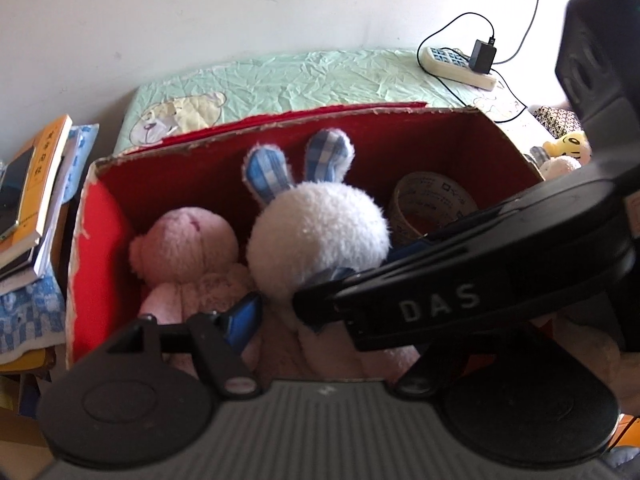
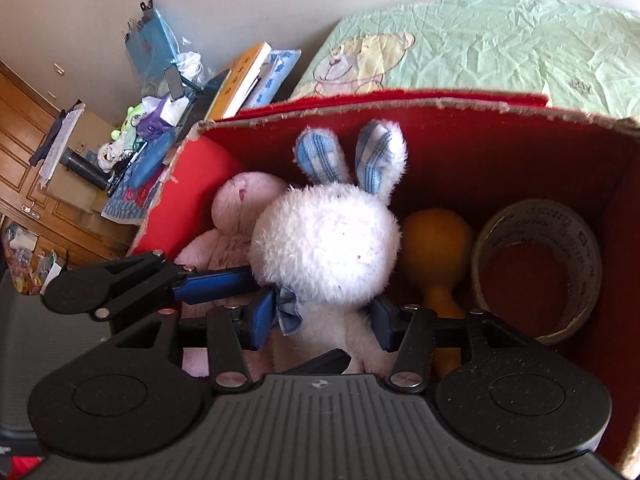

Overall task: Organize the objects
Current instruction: 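Lower the white bunny into the box beside the pink bear, open right gripper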

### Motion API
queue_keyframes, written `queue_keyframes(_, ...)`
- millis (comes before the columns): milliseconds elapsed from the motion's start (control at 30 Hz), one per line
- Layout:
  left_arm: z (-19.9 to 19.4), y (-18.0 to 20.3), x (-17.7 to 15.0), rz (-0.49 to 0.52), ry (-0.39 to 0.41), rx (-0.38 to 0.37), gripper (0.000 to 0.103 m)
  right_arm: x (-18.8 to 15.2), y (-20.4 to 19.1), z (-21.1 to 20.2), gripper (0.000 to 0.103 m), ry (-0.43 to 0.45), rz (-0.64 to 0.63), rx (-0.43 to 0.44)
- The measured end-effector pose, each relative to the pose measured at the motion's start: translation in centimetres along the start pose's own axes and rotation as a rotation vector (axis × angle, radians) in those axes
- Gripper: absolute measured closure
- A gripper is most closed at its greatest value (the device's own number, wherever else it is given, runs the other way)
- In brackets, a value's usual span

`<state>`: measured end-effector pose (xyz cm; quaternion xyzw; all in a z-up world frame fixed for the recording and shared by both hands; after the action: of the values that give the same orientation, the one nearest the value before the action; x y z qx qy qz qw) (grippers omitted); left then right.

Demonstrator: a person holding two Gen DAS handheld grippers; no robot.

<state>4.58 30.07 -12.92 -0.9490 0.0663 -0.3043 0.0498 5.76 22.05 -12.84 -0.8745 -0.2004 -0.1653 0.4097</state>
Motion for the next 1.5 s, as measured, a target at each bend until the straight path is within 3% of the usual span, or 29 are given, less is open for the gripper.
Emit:
queue_keyframes(200,0.1,0.0,0.0,0.008,-0.004,0.018,0.021,0.2,0.2,-2.5,0.048,0.106,0.043,0.011)
queue_keyframes(333,-0.5,0.4,-0.1,0.028,0.021,0.033,0.021,0.4,0.5,-3.7,0.064,0.159,0.082,0.026)
queue_keyframes(400,-0.7,0.5,0.0,0.047,0.036,0.058,0.020,0.5,0.8,-3.4,0.067,0.154,0.099,0.012)
queue_keyframes(633,-1.4,0.0,0.3,0.054,0.066,0.119,0.020,0.3,0.6,-1.9,0.068,0.145,0.092,0.023)
queue_keyframes(900,-0.4,-0.5,0.4,0.009,0.021,0.141,0.016,0.0,1.3,-2.3,0.064,0.162,0.138,0.031)
queue_keyframes(1133,-0.4,-0.2,0.3,0.015,0.018,0.155,0.016,-0.2,0.5,-3.4,0.063,0.188,0.059,-0.029)
queue_keyframes(1500,-1.6,-0.4,0.3,0.011,0.038,0.187,0.017,-0.6,0.3,-5.0,0.062,0.241,0.061,-0.090)
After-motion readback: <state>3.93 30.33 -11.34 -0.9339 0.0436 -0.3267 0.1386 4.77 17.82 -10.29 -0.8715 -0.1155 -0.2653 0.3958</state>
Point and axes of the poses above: each gripper's, at about its wrist camera, not at the fingertips, and z roughly the way its jaws point, y to its right, x to its top, the point moved 8 cm from there along z, roughly the way its jaws point, and after that the axes turned 15 degrees about x, right-handed, at the moved point
